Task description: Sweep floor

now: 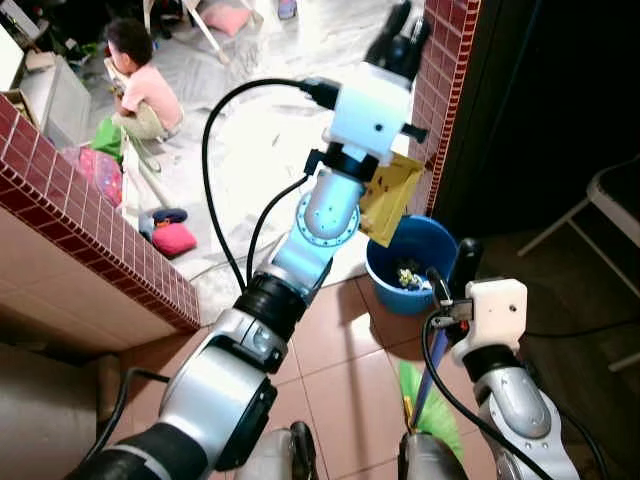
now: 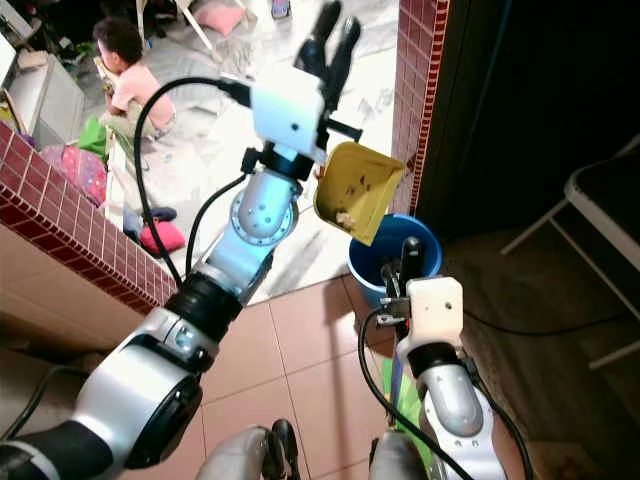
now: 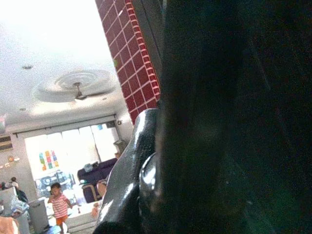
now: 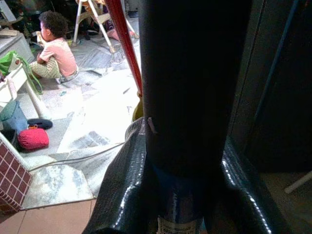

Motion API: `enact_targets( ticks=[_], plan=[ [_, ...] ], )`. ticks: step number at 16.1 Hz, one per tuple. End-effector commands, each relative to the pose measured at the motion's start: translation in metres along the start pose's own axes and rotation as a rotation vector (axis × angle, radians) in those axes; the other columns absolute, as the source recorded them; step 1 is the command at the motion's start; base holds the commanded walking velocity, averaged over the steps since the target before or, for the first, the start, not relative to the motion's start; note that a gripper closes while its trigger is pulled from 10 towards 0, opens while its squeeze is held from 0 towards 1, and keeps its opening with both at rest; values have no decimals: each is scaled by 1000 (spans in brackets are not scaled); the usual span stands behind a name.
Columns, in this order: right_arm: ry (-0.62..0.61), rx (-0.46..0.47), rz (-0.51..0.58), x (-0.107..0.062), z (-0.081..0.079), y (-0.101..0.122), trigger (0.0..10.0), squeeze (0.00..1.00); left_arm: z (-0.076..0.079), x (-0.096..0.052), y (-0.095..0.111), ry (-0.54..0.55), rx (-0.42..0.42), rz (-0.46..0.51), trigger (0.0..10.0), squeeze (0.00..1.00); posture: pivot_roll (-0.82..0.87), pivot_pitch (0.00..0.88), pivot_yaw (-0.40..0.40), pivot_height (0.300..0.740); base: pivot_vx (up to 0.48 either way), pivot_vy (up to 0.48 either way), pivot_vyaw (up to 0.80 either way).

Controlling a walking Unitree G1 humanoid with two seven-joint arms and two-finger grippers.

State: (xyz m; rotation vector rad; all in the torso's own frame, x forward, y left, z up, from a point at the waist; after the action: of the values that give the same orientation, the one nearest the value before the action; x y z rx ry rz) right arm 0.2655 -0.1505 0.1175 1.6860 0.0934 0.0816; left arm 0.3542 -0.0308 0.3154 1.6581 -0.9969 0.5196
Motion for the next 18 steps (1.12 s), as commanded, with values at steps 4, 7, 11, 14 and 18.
enact_targets(
  ticks=[4,7,11,14,18],
  plan=[
    [12,48,-70,4,-3,-19,10000,0,22,4,49,84,-254,85,10000,0,-287,135,161,740,0,0,0],
    [19,43,-69,10,-2,-20,10000,0,20,-3,42,68,-268,23,10000,0,-273,123,151,740,0,0,0],
    [26,26,-63,20,0,-20,10000,0,4,-9,32,95,-225,-18,10000,0,-263,98,137,740,0,0,0],
    [31,21,-51,24,1,-17,10000,0,13,-9,42,59,-225,19,10000,0,-267,87,135,740,0,0,0],
    [44,18,-25,29,-1,-14,10000,0,43,-8,77,-106,-215,224,10000,0,-271,75,135,740,0,0,0]
  ],
)
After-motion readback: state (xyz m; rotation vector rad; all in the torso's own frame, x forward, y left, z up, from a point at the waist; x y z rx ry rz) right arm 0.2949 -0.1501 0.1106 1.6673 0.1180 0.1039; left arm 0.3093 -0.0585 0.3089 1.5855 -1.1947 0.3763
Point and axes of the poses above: a point about 5 cm out from each wrist's last joint towards the gripper, its own x axis pointing out of the wrist towards the gripper, its own y axis along the axis of the wrist's last joint, z = x × y, the point moved 5 cm from there along x, pointing out of the wrist towards the gripper, and after that the axes turned 12 degrees about x, right-handed, at the moved point
